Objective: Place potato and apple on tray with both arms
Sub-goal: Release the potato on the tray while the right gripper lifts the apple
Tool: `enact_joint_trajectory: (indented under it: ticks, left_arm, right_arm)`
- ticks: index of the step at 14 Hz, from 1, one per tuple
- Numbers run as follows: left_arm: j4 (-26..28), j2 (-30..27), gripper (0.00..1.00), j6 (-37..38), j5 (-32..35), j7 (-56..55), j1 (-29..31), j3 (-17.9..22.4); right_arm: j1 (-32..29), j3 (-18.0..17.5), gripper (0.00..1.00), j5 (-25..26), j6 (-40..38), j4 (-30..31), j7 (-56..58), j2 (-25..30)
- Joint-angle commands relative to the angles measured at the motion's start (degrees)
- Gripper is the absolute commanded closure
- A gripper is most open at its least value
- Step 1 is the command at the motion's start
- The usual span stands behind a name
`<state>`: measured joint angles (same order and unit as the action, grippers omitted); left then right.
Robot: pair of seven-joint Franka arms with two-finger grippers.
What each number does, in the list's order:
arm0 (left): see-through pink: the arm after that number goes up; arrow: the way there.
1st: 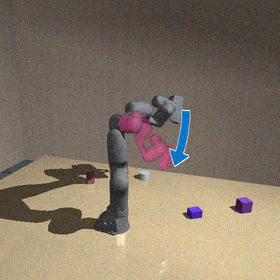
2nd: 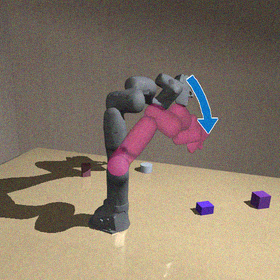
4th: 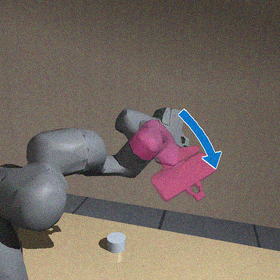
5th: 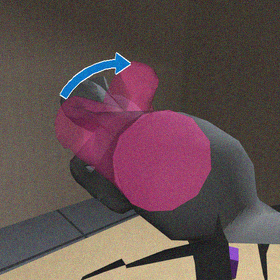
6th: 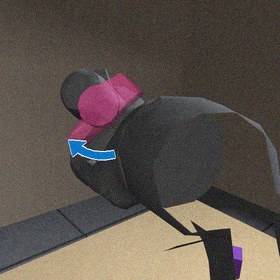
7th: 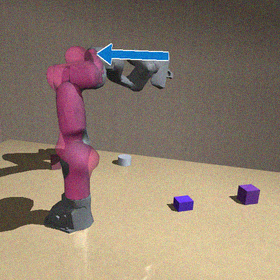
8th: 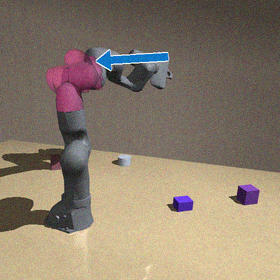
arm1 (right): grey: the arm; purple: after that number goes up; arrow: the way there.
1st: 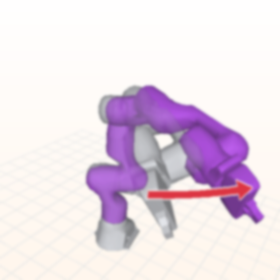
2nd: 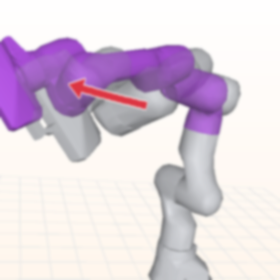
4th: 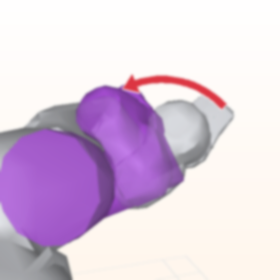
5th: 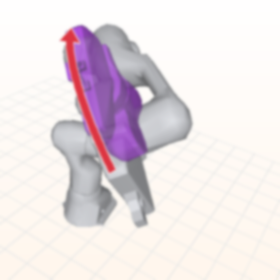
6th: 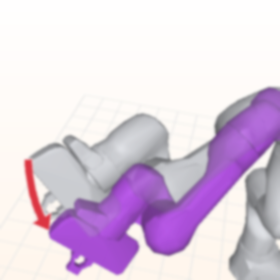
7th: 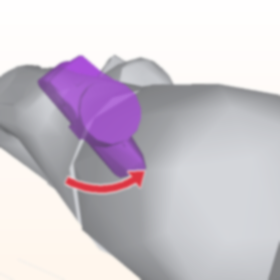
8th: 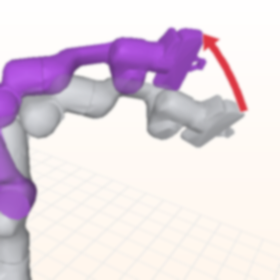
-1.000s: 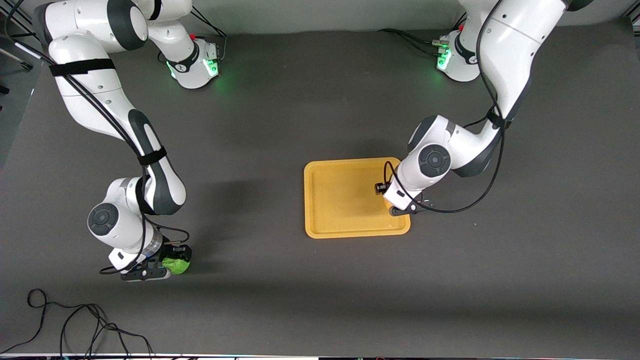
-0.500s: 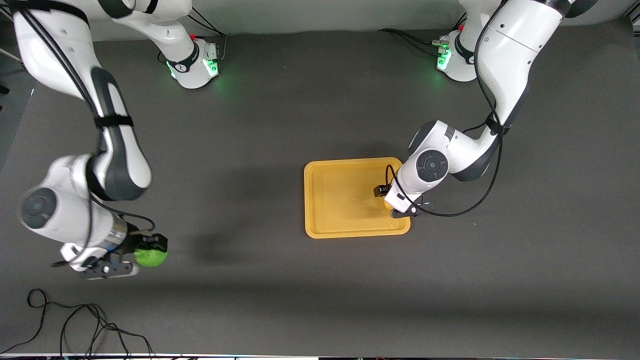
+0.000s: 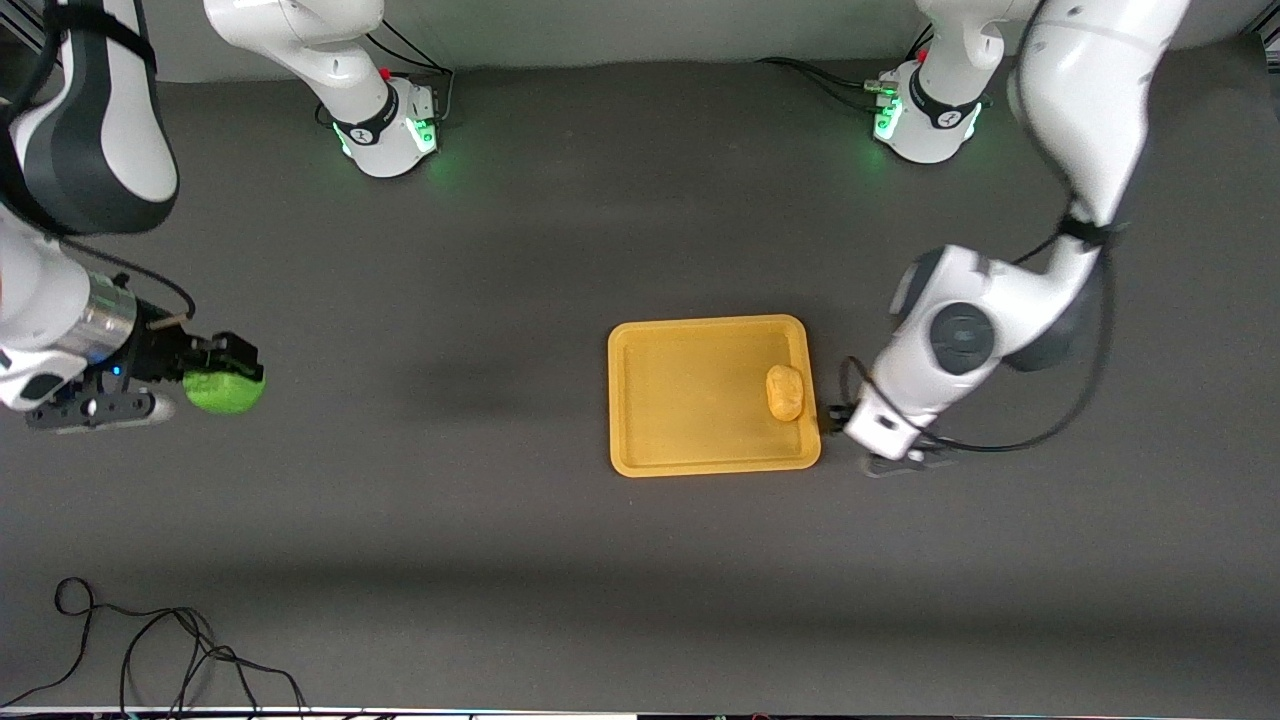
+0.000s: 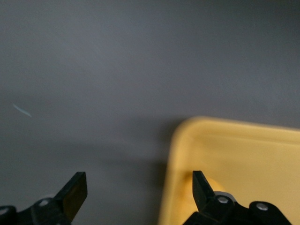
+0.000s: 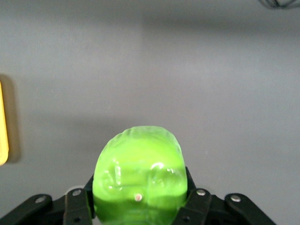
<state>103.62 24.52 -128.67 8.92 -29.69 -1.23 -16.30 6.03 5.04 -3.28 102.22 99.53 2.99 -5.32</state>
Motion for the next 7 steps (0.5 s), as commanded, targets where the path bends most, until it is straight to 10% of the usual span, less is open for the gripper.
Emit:
enact_joint_trajectory:
  ticks: [1, 7]
  left_arm:
    - [-0.44, -8.5, 0.0, 7.27, 0.4, 14.96, 7.19, 0.12]
    - [-0.35, -18.98, 0.0, 20.03, -6.98, 32.23, 18.54, 0.21]
  right_arm:
    - [0.82, 0.49, 0.64, -1.55, 1.84, 8.21, 0.09, 5.93]
    - [14.06, 0.32, 0.64, -1.55, 11.4, 9.98, -16.83, 1.82]
